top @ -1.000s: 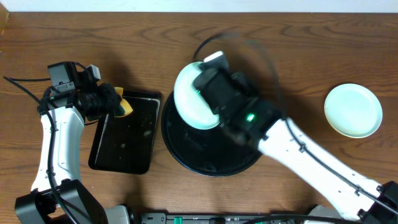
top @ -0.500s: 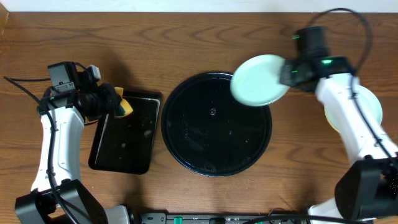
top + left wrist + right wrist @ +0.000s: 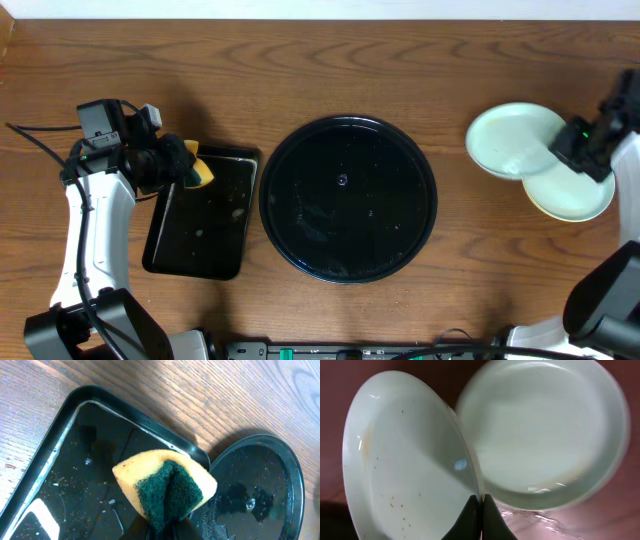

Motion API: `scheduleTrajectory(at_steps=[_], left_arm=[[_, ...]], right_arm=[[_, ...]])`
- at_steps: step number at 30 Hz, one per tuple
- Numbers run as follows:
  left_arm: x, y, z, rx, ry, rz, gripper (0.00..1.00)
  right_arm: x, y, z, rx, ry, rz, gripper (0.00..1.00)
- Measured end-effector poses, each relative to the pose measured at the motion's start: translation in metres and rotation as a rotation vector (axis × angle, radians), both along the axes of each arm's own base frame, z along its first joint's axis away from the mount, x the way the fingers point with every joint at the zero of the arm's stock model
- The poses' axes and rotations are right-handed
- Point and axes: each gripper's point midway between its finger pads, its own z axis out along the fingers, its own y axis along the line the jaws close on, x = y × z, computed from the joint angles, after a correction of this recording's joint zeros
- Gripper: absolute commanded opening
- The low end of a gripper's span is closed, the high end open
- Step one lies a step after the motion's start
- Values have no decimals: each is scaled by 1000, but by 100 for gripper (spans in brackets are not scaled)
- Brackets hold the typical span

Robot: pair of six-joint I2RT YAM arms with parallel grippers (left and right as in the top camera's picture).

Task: Clean dirty plates on tray and stack at the side
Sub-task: 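Carry the blue plate right and lower it onto the plate stack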

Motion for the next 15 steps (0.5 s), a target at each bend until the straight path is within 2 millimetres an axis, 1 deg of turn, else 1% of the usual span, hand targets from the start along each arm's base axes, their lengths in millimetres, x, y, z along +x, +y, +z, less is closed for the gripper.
scheduleTrajectory(at_steps=[4,9,12,14,15], left_arm=[[0,0,0,0,0,0,8],[0,0,0,0,0,0,8],[0,0,0,0,0,0,8],[0,0,0,0,0,0,8],[0,0,0,0,0,0,8]], right_arm=[[-27,-26,-29,5,46,-85,1],[-65,-50,-65,19,91,-191,1],[-84,-64,-77,27,102,-256,1],[-95,-74,-81,31,106,-297,1],[-97,-77,-81,31,103,-310,1]])
